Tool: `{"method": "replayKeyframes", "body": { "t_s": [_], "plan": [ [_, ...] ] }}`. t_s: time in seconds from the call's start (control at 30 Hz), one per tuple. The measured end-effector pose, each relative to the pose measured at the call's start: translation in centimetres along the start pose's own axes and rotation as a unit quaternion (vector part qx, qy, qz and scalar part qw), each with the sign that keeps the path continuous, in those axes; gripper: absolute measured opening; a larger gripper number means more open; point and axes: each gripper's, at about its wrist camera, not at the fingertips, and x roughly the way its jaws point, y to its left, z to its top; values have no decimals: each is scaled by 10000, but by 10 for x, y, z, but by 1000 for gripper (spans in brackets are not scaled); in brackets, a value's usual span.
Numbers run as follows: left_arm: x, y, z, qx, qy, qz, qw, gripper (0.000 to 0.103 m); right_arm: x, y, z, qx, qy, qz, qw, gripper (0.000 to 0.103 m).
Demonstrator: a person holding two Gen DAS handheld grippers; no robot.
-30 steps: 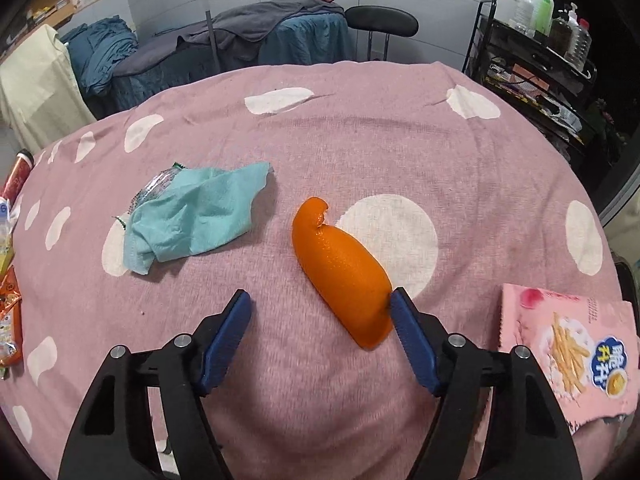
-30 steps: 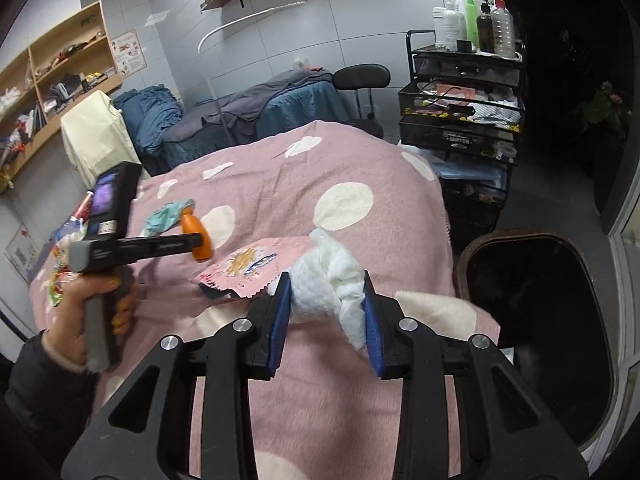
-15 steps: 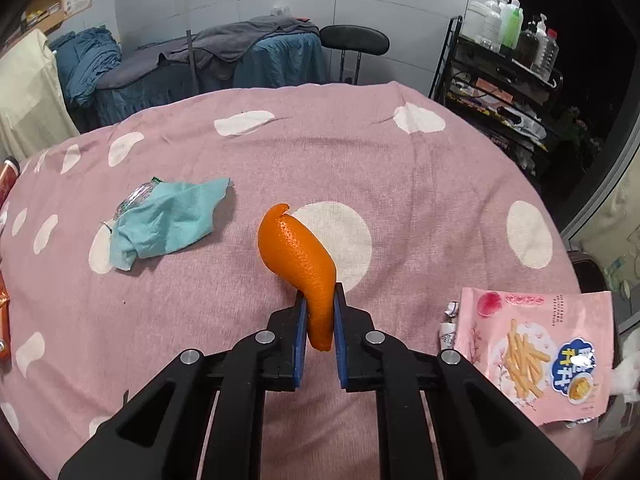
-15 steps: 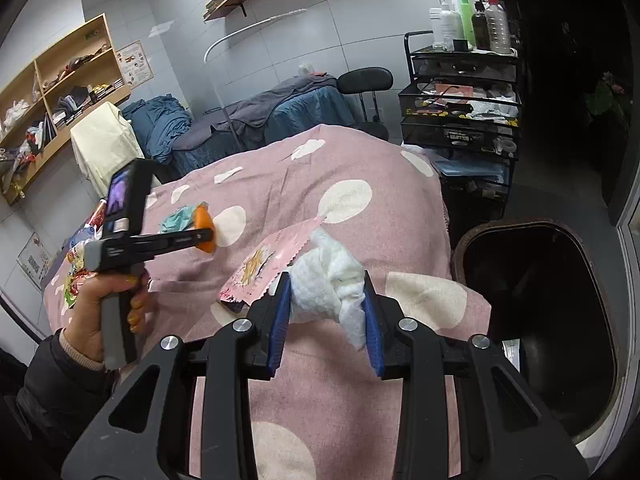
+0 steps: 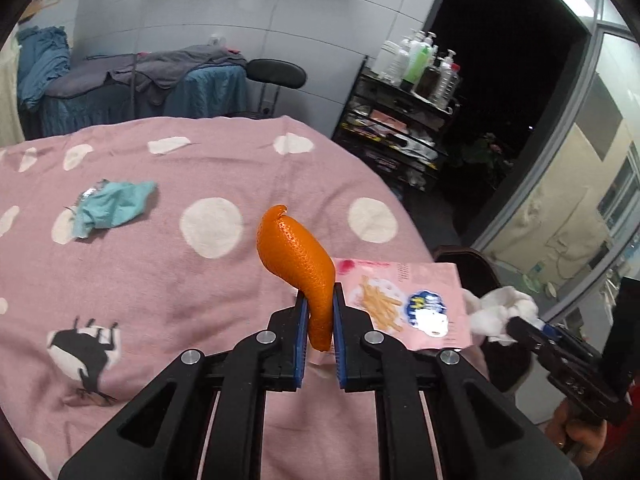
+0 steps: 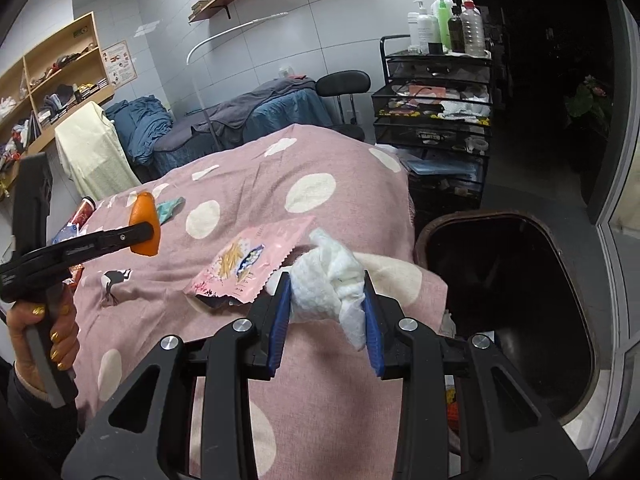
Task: Collect trash
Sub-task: 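Carry both items to the bin and open right tool to drop the tissue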
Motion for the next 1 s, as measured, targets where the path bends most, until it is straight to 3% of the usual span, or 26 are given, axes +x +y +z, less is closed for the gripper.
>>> {"method": "replayKeyframes", "body": {
  "t_s": [0.13,0.33,0.57,0.73,1.0],
  "plan": [
    [22,-37,-13,375,257,-319,9985,12,1,-3,-6,103,88,60,9999,34],
    [68,-56,-28,627,840,-116,9944,12,-12,-7,-10,54,-48,-109,9999,34],
    [66,-57,-28,720,789,9,9943,12,-27,-40,-15,418,-184,-399,9982,34],
    [45,-72,-29,918,511,44,9945,12,-36,-68,-18,666,-238,-746,9947,34],
    [30,-103,-30,1142,355,-297,9924,12,-42,-104,-25,995,-236,-1234,9871,34]
  ]
}}
